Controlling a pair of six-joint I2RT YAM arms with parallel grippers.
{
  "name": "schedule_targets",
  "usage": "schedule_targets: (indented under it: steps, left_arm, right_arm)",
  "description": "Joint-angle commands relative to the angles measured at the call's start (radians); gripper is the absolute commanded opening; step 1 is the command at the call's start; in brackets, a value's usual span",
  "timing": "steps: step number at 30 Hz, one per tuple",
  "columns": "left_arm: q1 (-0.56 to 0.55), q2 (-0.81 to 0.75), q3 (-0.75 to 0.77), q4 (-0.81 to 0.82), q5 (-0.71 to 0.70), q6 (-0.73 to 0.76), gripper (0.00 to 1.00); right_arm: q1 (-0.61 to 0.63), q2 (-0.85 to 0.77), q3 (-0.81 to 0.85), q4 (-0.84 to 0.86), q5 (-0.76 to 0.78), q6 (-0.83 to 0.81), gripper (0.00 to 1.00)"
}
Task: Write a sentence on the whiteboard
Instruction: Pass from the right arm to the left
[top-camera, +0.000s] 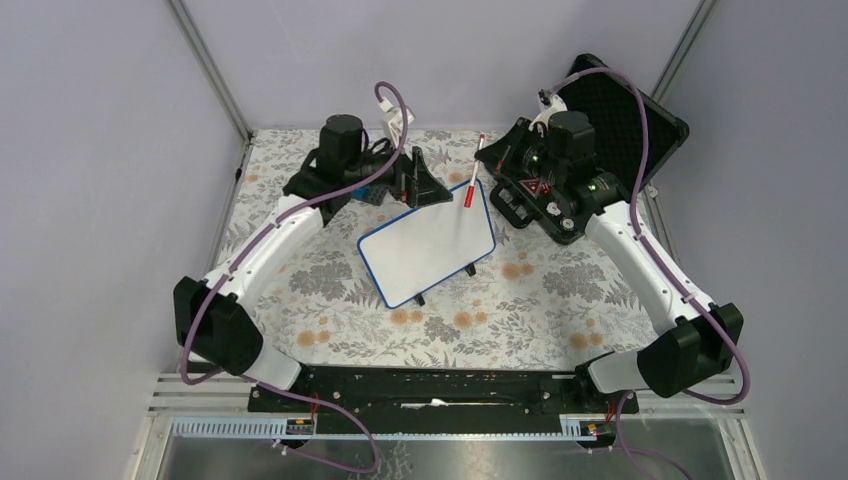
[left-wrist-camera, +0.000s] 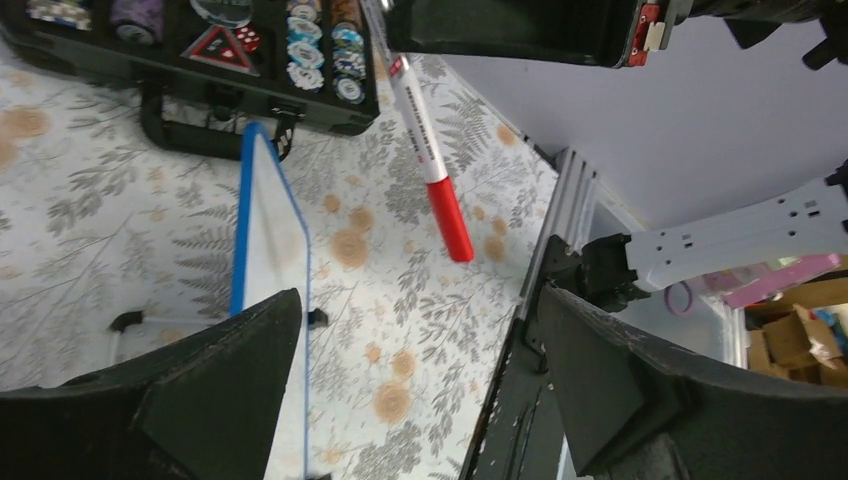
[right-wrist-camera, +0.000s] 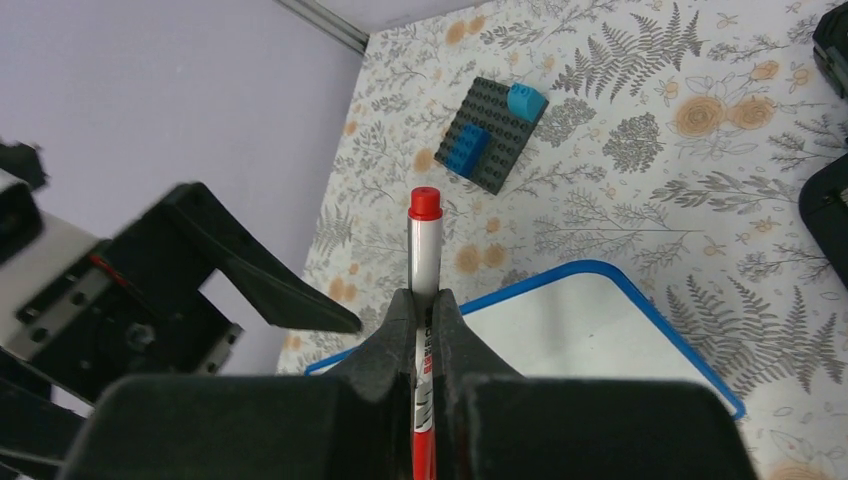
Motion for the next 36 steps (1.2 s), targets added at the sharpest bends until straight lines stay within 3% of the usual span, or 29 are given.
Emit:
schedule_targets:
  steps: [1,7,18,26,34,36]
  left_arm:
    - [-0.055,0.015,-0.032,0.219,0.024,-0.104,0.92]
    - [-0.081,0.051,-0.019,0.220,-0.127,-0.120,0.78]
    - [-0.160,0.122,0.047,0.143,-0.200,-0.061,0.61]
    - [-0.221,0.119,0.065,0.091,-0.316,0.026,0.42]
    - [-0.223,0.126,0.094,0.052,-0.347,0.061,0.07]
    - [-0.222,0.120,0.101,0.027,-0.359,0.092,0.00]
  right_arm:
    - [-0.006,0.008,0.005,0.074,0.044,0.135,0.00]
    - [-0.007,0.018,0.034,0.021,0.099,0.190,0.00]
    - [-0.007,0.005,0.011,0.005,0.126,0.202,0.00]
    - [-0.007,-0.007,-0.009,-0.005,0.147,0.202,0.00]
    - [-0.006,-0.019,-0.044,0.048,0.093,0.207,0.00]
    - [-0.007,-0.026,-0.067,0.090,0.050,0.204,0.16]
